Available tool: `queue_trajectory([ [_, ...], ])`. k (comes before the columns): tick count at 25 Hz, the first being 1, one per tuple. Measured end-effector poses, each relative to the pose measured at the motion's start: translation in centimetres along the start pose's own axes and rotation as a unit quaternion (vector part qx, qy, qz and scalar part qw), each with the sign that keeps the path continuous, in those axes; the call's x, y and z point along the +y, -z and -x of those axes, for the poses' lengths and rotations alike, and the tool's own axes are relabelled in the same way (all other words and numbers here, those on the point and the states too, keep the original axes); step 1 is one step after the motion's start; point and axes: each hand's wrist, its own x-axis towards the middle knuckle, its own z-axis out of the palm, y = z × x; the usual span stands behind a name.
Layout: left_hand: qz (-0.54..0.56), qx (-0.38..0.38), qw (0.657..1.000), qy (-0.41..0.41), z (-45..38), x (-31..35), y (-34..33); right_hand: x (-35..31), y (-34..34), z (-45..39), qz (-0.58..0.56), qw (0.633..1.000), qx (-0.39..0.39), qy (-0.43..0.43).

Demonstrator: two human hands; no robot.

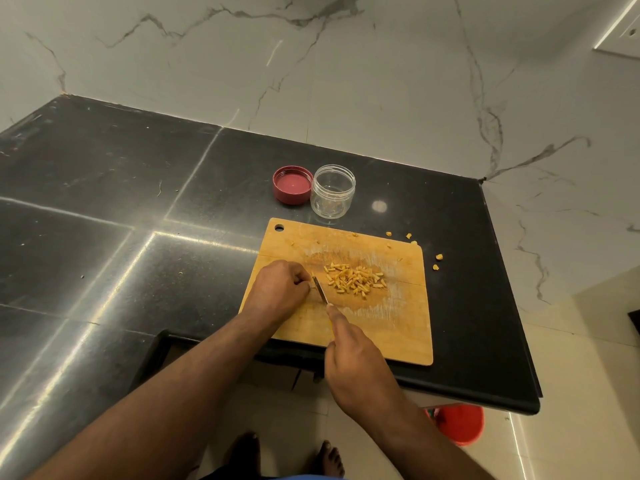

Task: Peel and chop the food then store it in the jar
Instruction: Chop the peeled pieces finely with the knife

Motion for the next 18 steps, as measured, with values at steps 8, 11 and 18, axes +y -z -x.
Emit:
queue_trajectory([
  [8, -0.009, -0.008, 1.0, 0.007, -0.2, 0.5, 0.2, -0.3, -0.7, -0.5, 0.018, 0.999, -0.029, -0.007],
  [11, -0.015, -0.005, 1.0, 0.006, -0.1, 0.6, 0.2, 0.1, -0.6, 1.5, 0.012, 0.999, -0.037, -0.003],
  [18, -0.01, -0.023, 1.0, -0.002, 0.0, 0.1, 0.5, 0.5, 0.1, 1.3, -0.02, 1.0, 0.006, 0.002],
])
